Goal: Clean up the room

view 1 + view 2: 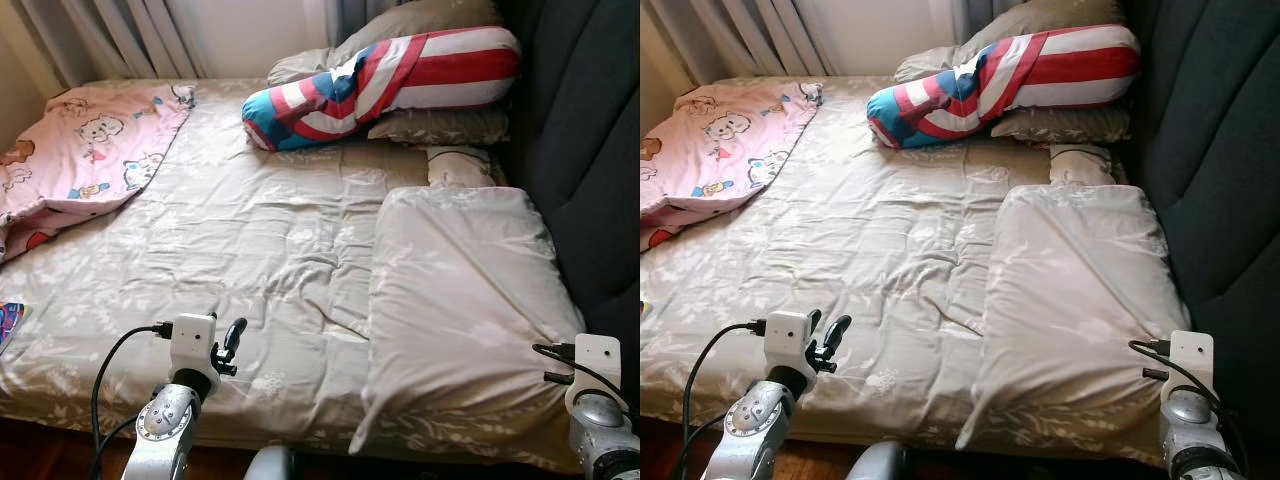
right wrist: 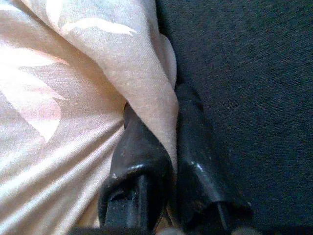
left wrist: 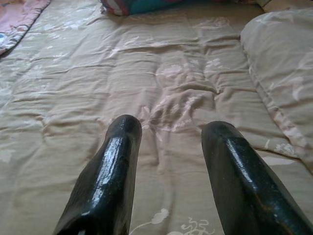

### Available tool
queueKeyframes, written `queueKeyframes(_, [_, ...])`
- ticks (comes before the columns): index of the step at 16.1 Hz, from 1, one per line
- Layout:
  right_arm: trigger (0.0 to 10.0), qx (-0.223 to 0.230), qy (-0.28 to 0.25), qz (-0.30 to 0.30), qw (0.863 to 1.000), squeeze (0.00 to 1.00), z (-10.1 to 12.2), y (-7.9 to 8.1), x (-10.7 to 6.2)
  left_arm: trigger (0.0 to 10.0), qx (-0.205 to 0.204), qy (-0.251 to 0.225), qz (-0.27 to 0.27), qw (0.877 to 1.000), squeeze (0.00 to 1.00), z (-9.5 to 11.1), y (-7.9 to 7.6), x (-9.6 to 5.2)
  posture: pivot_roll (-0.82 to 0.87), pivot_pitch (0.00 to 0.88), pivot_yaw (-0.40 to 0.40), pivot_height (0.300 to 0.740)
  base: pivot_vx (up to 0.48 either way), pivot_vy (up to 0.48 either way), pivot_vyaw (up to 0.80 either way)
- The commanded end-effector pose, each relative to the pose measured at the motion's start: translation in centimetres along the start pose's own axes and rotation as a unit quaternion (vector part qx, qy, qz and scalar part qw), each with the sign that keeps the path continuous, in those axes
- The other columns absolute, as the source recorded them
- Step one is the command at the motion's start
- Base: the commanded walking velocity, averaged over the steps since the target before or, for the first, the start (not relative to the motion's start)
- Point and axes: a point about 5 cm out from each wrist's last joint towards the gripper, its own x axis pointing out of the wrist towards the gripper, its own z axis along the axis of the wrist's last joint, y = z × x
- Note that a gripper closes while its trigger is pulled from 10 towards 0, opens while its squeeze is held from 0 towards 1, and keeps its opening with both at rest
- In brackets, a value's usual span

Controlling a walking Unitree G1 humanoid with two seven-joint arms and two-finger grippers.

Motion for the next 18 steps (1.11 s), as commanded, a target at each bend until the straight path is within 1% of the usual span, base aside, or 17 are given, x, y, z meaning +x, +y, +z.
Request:
queueKeyframes(1, [10.0, 0.011, -0.041, -0.052, 0.998, 0.0, 1.7, -1.8, 0.3, 10.0, 0.007, 0.006, 0.008, 1.0, 0.0, -0.4, 0.5, -0.4, 0.01, 0.075, 0.046, 0.666, 0.0, 0.0, 0.0])
queueKeyframes(2, [10.0, 0.009, -0.056, -0.049, 0.997, 0.0, 2.2, -1.7, 0.3, 10.0, 0.007, 0.006, 0.007, 1.0, 0.0, -0.4, 0.5, -0.5, 0.01, 0.074, 0.045, 0.666, 0.0, 0.0, 0.0])
queueKeyframes(4, [10.0, -0.01, -0.087, -0.032, 0.996, 0.0, 3.0, -0.9, 0.2, 10.0, 0.006, 0.006, 0.008, 1.0, 0.0, -0.4, 0.4, -0.5, 0.01, 0.074, 0.045, 0.666, 0.0, 0.0, 0.0])
queueKeyframes(5, [10.0, -0.018, -0.094, -0.019, 0.995, 0.0, 3.1, -0.3, 0.1, 10.0, 0.006, 0.006, 0.008, 1.0, 0.0, -0.4, 0.4, -0.4, 0.01, 0.072, 0.045, 0.666, 0.0, 0.0, 0.0])
queueKeyframes(7, [10.0, -0.017, -0.091, -0.008, 0.996, 0.0, 3.0, 0.4, -0.1, 10.0, 0.005, 0.006, 0.007, 1.0, 0.0, -0.4, 0.3, -0.4, 0.01, 0.07, 0.043, 0.666, 0.0, 0.0, 0.0])
queueKeyframes(8, [10.0, -0.016, -0.09, -0.001, 0.996, 1.0, 2.7, 0.9, -0.2, 10.0, 0.005, 0.005, 0.008, 1.0, 0.0, -0.4, 0.3, -0.4, 0.01, 0.07, 0.042, 0.666, 0.0, 0.0, 0.0])
queueKeyframes(10, [10.0, -0.013, -0.096, -0.001, 0.995, 1.0, 2.8, 1.2, -0.3, 10.0, 0.004, 0.005, 0.008, 1.0, 0.0, -0.4, 0.3, -0.4, 0.01, 0.068, 0.042, 0.666, 0.0, 0.0, 0.0])
queueKeyframes(11, [10.0, -0.008, -0.106, -0.002, 0.994, 0.97, 3.0, 1.3, -0.4, 10.0, 0.004, 0.004, 0.008, 1.0, 0.0, -0.4, 0.2, -0.4, 0.01, 0.067, 0.042, 0.666, 0.0, 0.0, 0.0])
queueKeyframes(12, [10.0, 0.011, -0.135, 0.013, 0.991, 0.0, 3.8, 1.6, -0.6, 10.0, 0.003, 0.003, 0.008, 1.0, 0.0, -0.4, 0.2, -0.4, 0.01, 0.065, 0.04, 0.666, 0.0, 0.0, 0.0])
queueKeyframes(13, [10.0, 0.038, -0.161, 0.039, 0.985, 0.0, 4.5, 2.1, -0.8, 10.0, 0.002, 0.002, 0.008, 1.0, 0.0, -0.4, 0.2, -0.4, 0.01, 0.065, 0.04, 0.666, 0.0, 0.0, 0.0])
queueKeyframes(14, [10.0, 0.062, -0.178, 0.076, 0.979, 0.0, 5.0, 3.0, -1.1, 10.0, 0.001, 0.003, 0.008, 1.0, 0.0, -0.5, 0.2, -0.3, 0.01, 0.055, 0.033, 0.666, 0.0, 0.0, 0.0])
queueKeyframes(15, [10.0, 0.093, -0.194, 0.133, 0.968, 0.0, 5.5, 4.6, -1.8, 10.0, 0.0, 0.004, 0.008, 1.0, 0.0, -0.6, 0.1, -0.2, 0.01, 0.052, 0.031, 0.666, 0.0, 0.0, 0.0])
queueKeyframes(16, [10.0, 0.099, -0.199, 0.164, 0.961, 0.0, 5.5, 5.6, -2.3, 10.0, -0.003, 0.005, 0.009, 1.0, 0.0, -0.7, 0.1, -0.2, 0.0, 0.048, 0.028, 0.666, 0.0, 0.0, 0.0])
queueKeyframes(18, [10.0, 0.108, -0.188, 0.211, 0.953, 0.0, 4.4, 8.0, -3.4, 10.0, -0.027, 0.016, 0.025, 0.999, 0.0, -1.4, 0.2, -0.1, 0.0, 0.039, 0.026, 0.666, 0.0, 0.0, 0.0])
